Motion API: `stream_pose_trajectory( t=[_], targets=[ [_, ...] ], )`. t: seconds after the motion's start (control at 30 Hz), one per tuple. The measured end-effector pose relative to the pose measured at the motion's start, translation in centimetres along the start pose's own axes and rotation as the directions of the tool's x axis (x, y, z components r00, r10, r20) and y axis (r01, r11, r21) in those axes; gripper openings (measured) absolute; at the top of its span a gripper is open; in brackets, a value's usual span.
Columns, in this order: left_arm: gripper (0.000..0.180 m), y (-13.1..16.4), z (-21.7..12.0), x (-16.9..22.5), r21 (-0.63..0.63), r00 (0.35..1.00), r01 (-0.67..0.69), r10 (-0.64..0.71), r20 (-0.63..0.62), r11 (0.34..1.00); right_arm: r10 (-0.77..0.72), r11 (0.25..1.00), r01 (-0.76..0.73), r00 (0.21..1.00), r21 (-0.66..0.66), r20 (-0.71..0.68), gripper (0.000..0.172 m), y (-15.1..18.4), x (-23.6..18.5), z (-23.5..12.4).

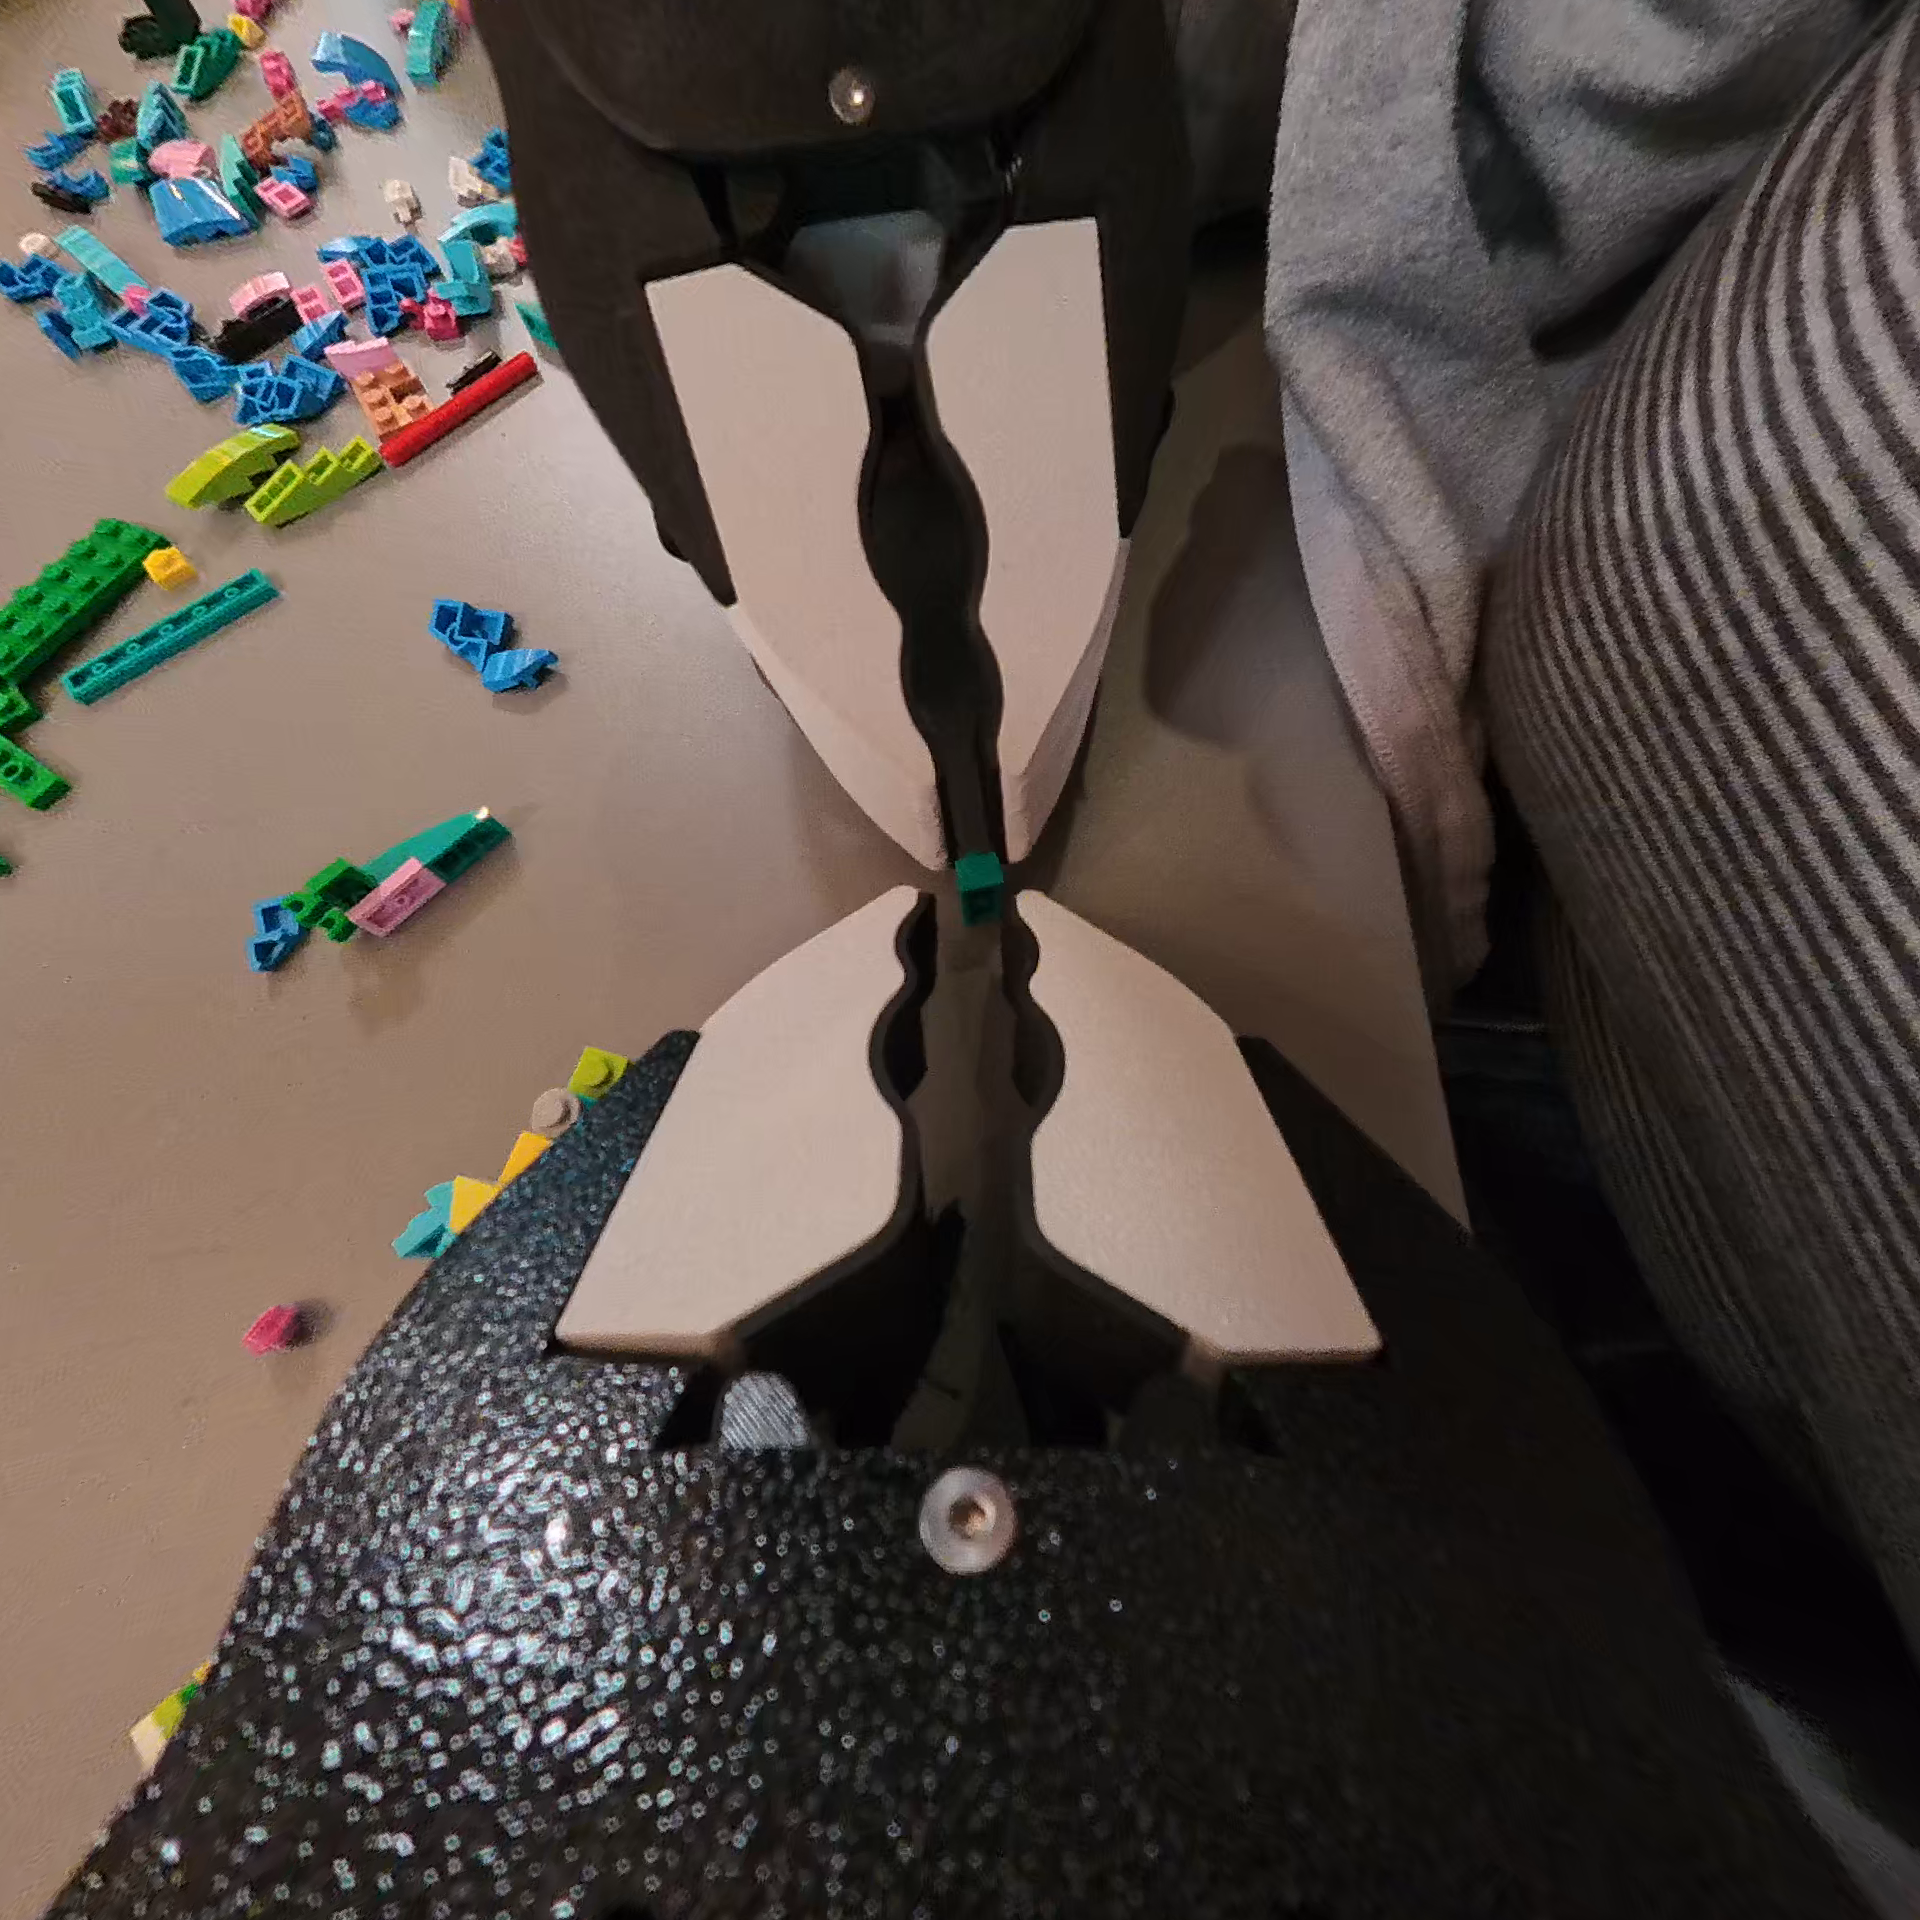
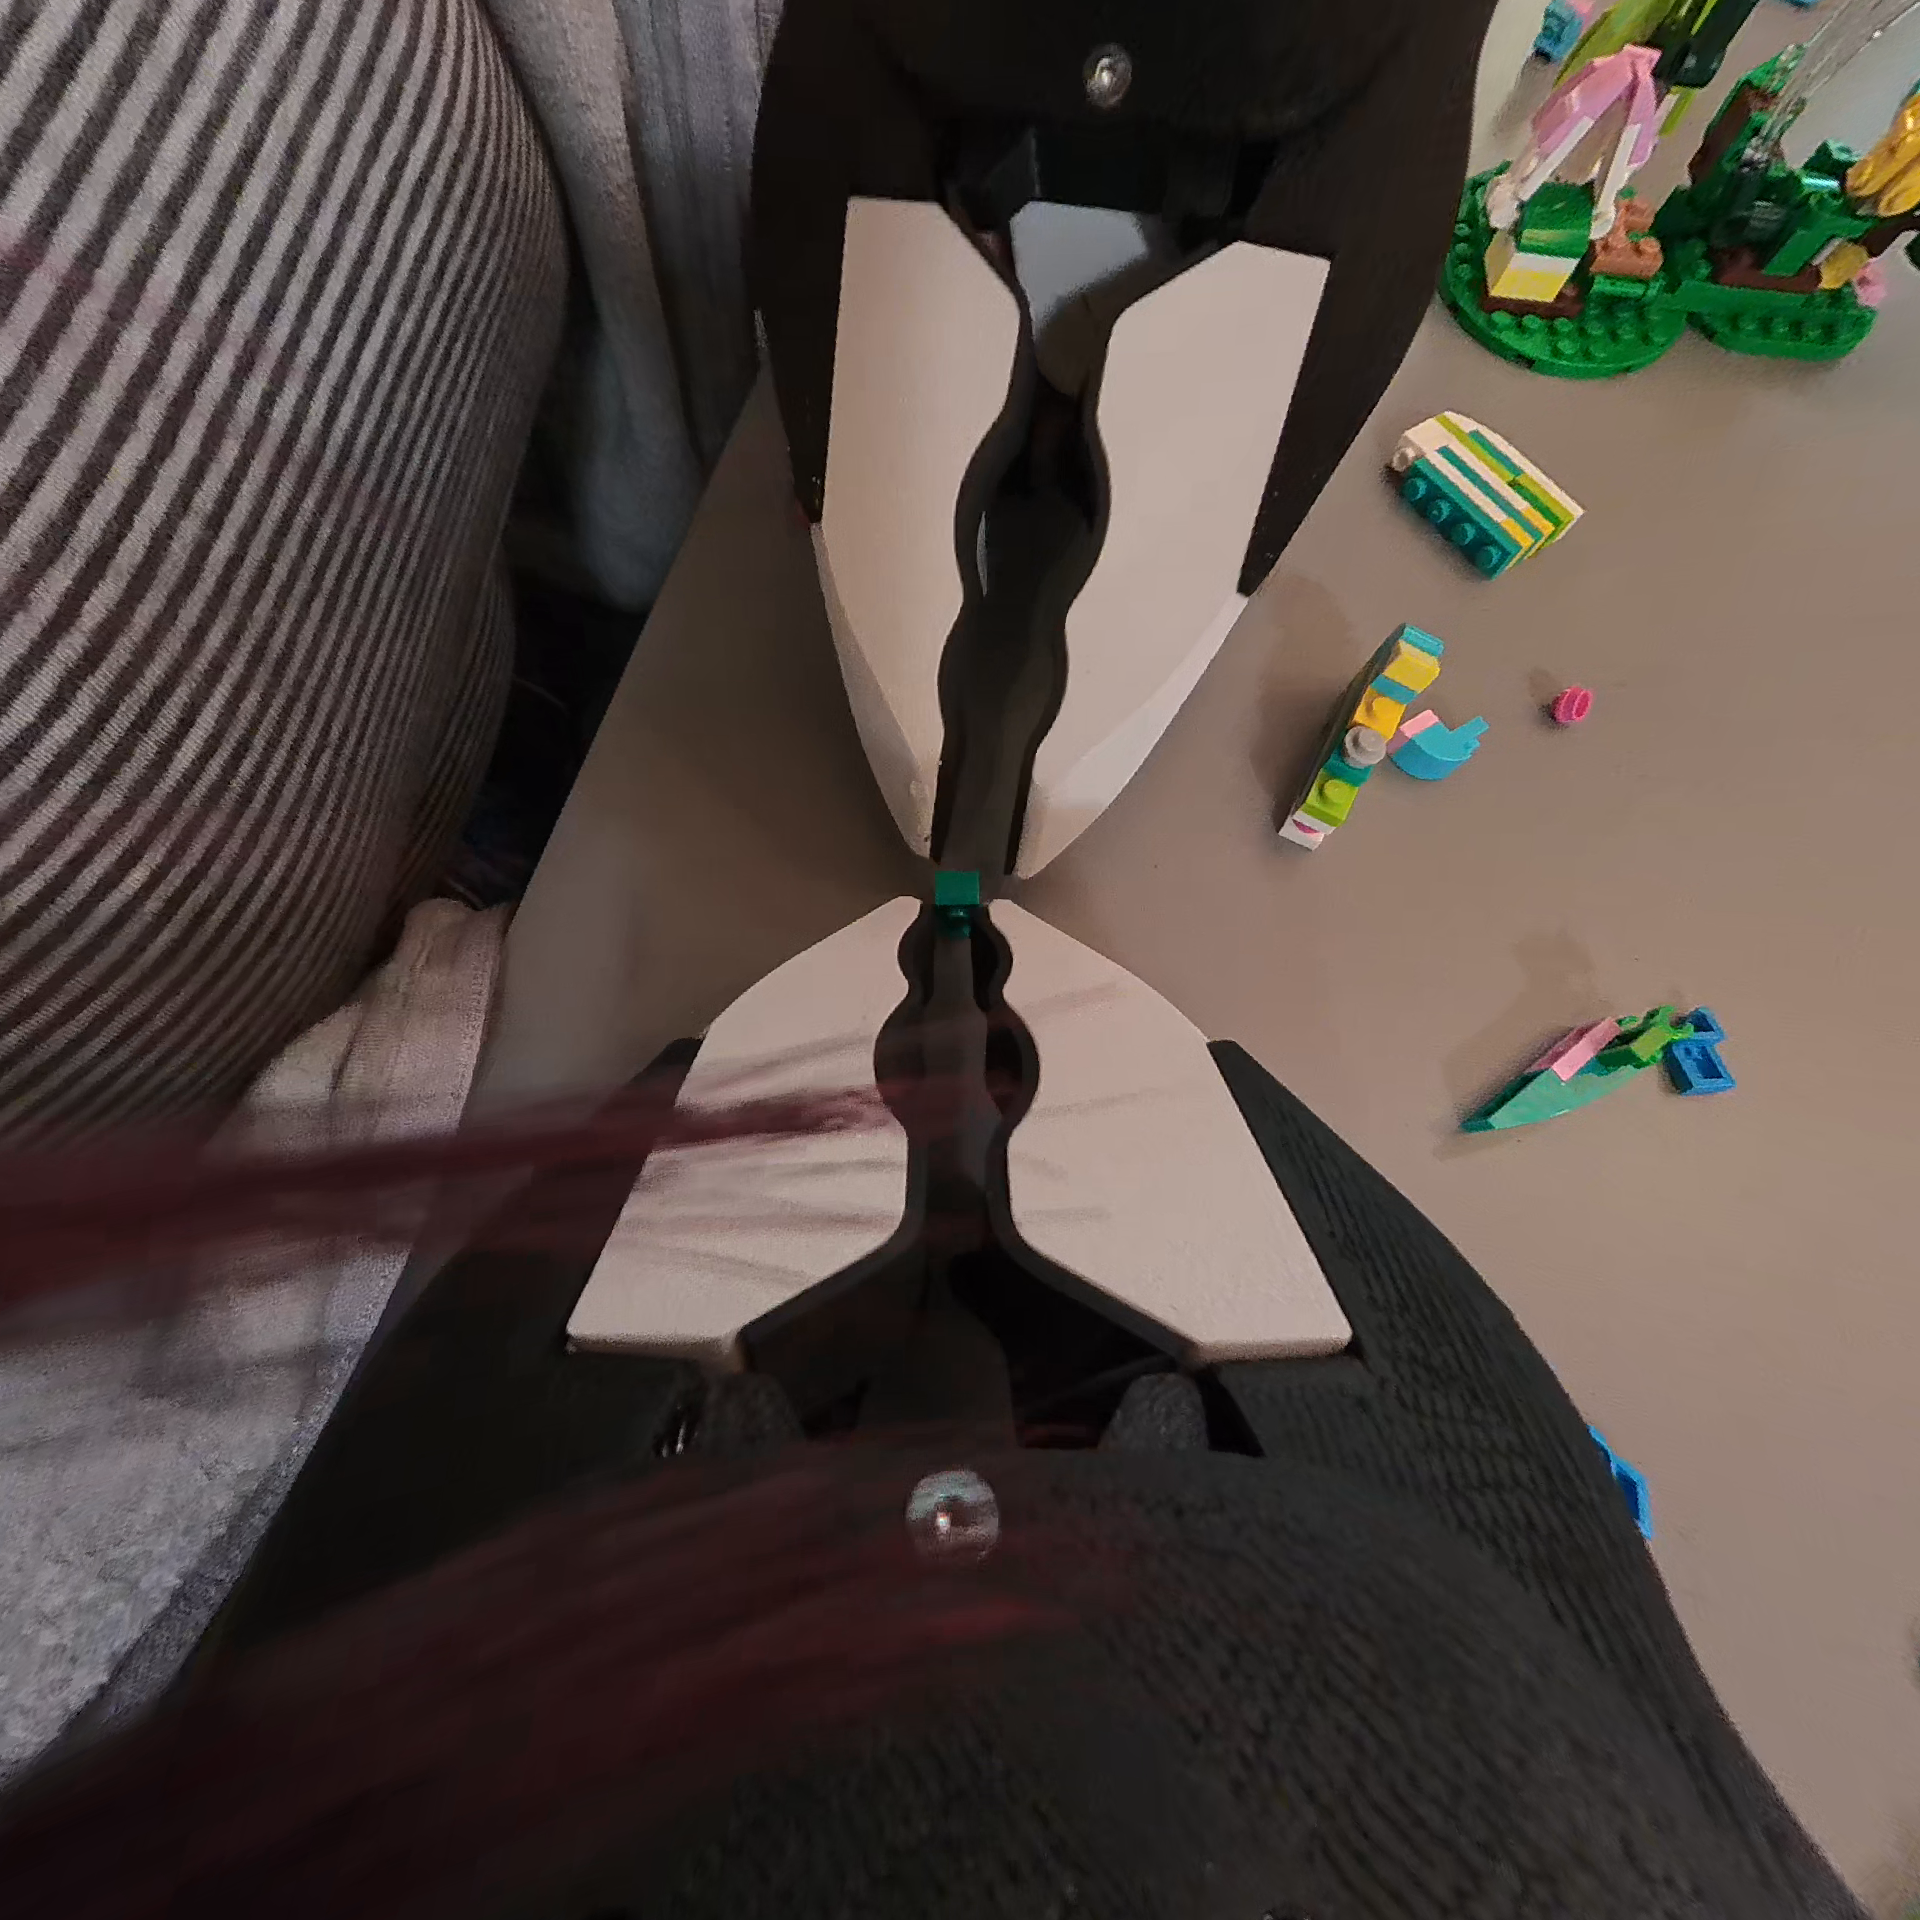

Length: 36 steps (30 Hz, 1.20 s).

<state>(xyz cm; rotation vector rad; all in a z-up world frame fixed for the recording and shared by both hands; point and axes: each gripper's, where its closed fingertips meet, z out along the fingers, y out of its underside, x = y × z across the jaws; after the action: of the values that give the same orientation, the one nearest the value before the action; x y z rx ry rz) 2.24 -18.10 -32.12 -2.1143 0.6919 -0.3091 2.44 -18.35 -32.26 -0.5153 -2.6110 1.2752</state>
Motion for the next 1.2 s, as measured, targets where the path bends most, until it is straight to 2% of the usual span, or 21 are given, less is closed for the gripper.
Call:
stream_pose_trajectory(
  t=[0.27,0.77,1.03,1.2],
  targets=[
    [0.012,0.9,0.7,0.1,-0.078,0.999,-0.049,0.051,0.02,0.996,0.0,1.0,0.0,1.0,-0.009,0.0,0.007,-0.1,-0.1,0.3],
    [0.003,0.8,0.6,-0.4,-0.071,0.998,-0.034,0.037,0.054,0.997,0.004,1.0,-0.004,1.0,0.003,0.018,0.004,-0.2,-0.2,0.2],
    [0.013,0.1,-0.4,0.0,0.005,0.999,0.035,-0.034,-0.032,0.999,0.016,1.0,-0.016,1.0,0.006,-0.007,0.005,-0.3,0.1,0.1],
    [0.013,0.5,0.0,0.1,-0.034,1.0,0.001,-0.002,-0.019,0.999,0.003,1.0,-0.003,1.0,-0.012,-0.016,0.008,-0.1,0.1,0.3]
  ],
)
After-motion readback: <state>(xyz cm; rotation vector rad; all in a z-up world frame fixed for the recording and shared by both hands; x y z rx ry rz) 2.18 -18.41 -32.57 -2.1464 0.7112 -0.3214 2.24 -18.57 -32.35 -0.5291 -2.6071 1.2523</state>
